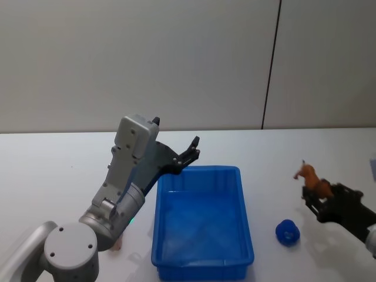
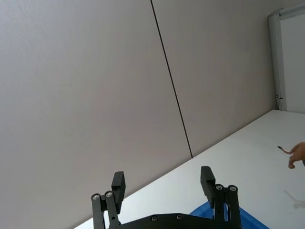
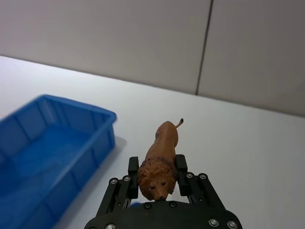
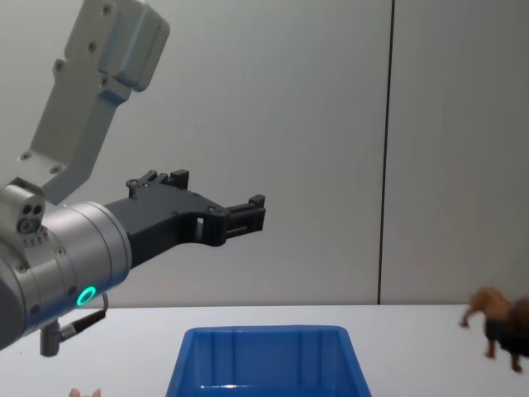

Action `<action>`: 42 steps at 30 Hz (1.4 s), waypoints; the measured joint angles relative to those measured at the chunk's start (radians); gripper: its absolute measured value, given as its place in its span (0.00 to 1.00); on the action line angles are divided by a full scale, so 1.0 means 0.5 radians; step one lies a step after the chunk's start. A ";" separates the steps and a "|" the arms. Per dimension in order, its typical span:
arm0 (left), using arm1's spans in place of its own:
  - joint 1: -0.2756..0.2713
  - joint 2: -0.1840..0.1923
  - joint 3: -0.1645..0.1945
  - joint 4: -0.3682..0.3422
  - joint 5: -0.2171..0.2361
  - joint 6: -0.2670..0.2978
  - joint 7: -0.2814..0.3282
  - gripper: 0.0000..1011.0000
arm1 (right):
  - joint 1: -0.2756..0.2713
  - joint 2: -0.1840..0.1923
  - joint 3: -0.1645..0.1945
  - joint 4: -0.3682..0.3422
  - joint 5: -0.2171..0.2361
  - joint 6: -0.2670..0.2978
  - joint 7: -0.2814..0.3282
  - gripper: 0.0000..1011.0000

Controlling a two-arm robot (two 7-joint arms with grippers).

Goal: Pick up the two dolls from the table and place them into the box.

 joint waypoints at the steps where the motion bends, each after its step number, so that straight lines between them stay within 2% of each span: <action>1: 0.000 0.000 0.000 0.000 0.000 0.000 0.000 0.99 | 0.005 -0.002 -0.002 -0.006 0.000 -0.005 0.012 0.43; 12: 0.000 0.000 0.000 0.000 0.000 0.000 0.000 0.99 | 0.082 -0.050 -0.052 -0.079 -0.020 -0.029 0.220 0.43; 21: 0.000 0.000 0.000 0.000 0.000 0.000 0.000 0.99 | 0.156 -0.138 -0.153 -0.098 -0.095 -0.002 0.429 0.43; 28: 0.000 0.000 0.000 0.000 0.000 0.000 0.000 0.99 | 0.194 -0.201 -0.224 -0.077 -0.165 0.026 0.518 0.43; 31: 0.000 0.000 0.000 0.000 0.000 0.000 0.000 0.99 | 0.208 -0.230 -0.260 -0.058 -0.207 0.046 0.537 0.50; 32: 0.000 0.000 0.000 0.000 0.000 0.000 0.000 0.99 | 0.211 -0.234 -0.265 -0.054 -0.215 0.050 0.538 0.56; 34: 0.000 0.000 0.000 0.000 0.000 0.000 0.000 0.99 | 0.215 -0.243 -0.275 -0.046 -0.231 0.057 0.540 0.60; 35: 0.000 0.000 0.000 0.000 0.000 0.000 0.000 0.99 | 0.218 -0.250 -0.284 -0.038 -0.243 0.062 0.541 0.67; 37: 0.000 0.000 0.000 0.000 0.000 0.000 0.000 0.99 | 0.224 -0.259 -0.296 -0.026 -0.259 0.067 0.541 0.73; 38: 0.000 0.000 0.000 0.000 0.000 0.000 0.000 0.99 | 0.225 -0.262 -0.299 -0.023 -0.263 0.068 0.541 0.73; 39: 0.000 0.000 0.000 0.000 0.000 0.000 0.000 0.99 | 0.226 -0.264 -0.302 -0.021 -0.266 0.068 0.541 0.78; 42: 0.000 0.000 0.000 0.000 0.000 0.000 0.000 0.99 | 0.229 -0.269 -0.309 -0.014 -0.274 0.068 0.539 0.84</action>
